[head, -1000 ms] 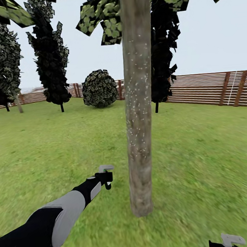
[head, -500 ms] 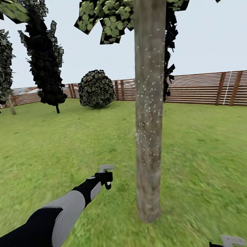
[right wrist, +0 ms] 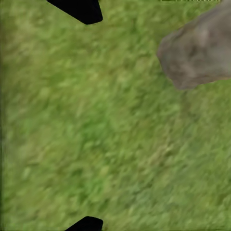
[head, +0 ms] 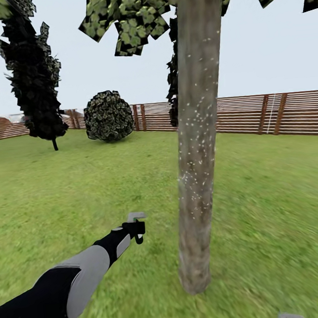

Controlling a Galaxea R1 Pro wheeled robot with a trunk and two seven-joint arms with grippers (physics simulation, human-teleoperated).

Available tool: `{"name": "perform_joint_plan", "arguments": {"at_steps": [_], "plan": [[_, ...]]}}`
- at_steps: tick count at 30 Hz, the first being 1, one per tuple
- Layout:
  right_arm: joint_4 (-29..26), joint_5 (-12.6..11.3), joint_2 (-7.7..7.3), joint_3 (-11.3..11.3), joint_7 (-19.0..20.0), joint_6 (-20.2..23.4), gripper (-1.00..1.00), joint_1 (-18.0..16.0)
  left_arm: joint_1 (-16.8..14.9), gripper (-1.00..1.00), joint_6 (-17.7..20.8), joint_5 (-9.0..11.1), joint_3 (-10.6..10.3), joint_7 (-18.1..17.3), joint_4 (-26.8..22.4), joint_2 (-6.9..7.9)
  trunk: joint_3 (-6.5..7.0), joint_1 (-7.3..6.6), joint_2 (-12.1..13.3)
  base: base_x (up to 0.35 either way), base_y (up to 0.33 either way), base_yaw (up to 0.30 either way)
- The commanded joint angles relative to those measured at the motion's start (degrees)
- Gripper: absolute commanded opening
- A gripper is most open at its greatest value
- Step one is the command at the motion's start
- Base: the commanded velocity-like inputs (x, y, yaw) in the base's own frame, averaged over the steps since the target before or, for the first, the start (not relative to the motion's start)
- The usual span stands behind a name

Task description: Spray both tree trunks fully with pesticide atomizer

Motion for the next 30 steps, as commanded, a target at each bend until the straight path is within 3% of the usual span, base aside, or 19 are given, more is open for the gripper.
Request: {"name": "perform_joint_plan", "arguments": {"at_steps": [1, 8, 30], "plan": [[0.00, -0.02, 0.38, -0.01, -0.20, 0.00, 1.00, 0.12, 0.00, -1.00, 0.00, 0.00, 0.00, 0.00, -0.01, 0.00, 0.00, 0.00, 0.00, 0.206, 0.350, -0.284], [0.00, 0.06, 3.16, -0.03, -0.57, -0.17, 1.00, 1.10, 0.00, -1.00, 0.00, 0.00, 0.00, 0.00, -0.01, 0.00, 0.00, 0.00, 0.00, 0.176, 0.350, -0.296], [-0.05, 0.07, 3.27, -0.05, -0.58, -0.09, 1.00, 1.16, 0.00, -1.00, 0.00, 0.00, 0.00, -0.35, -0.01, 0.00, 0.00, 0.00, 0.00, -0.026, 0.350, -0.300]]}}
